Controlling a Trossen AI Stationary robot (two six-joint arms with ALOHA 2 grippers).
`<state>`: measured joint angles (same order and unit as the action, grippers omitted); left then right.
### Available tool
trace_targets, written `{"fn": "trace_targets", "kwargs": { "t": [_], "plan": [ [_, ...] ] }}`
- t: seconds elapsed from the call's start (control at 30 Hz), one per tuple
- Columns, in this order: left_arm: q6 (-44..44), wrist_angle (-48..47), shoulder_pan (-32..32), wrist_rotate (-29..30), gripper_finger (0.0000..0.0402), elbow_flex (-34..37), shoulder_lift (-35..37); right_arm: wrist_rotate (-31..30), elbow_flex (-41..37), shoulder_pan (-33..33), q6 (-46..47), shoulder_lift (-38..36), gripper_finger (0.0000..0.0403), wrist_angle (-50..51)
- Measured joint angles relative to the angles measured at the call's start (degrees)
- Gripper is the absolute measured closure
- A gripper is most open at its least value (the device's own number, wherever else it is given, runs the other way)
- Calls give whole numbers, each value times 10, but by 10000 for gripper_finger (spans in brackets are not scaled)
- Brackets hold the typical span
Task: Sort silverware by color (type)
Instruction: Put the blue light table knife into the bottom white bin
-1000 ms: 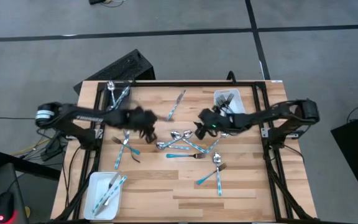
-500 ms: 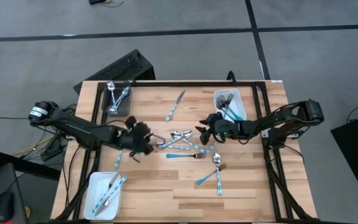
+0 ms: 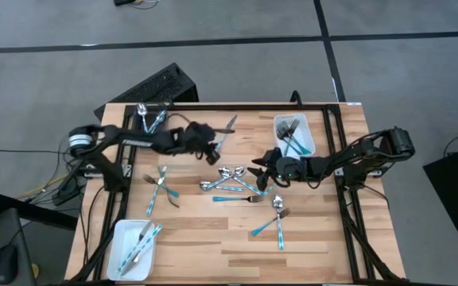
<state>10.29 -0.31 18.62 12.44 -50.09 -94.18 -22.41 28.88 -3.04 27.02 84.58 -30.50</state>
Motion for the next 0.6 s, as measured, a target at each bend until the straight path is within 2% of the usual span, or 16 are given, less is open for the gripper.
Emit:
{"fn": "trace_targets", "kwargs": {
  "t": [0.27,0.6],
  "plan": [
    [-8,-60,22,-13,291,-102,-108,0,0,1,1,0,191,9],
    [-6,-83,49,-15,291,-140,-148,-1,0,2,1,0,191,29]
  ]
}}
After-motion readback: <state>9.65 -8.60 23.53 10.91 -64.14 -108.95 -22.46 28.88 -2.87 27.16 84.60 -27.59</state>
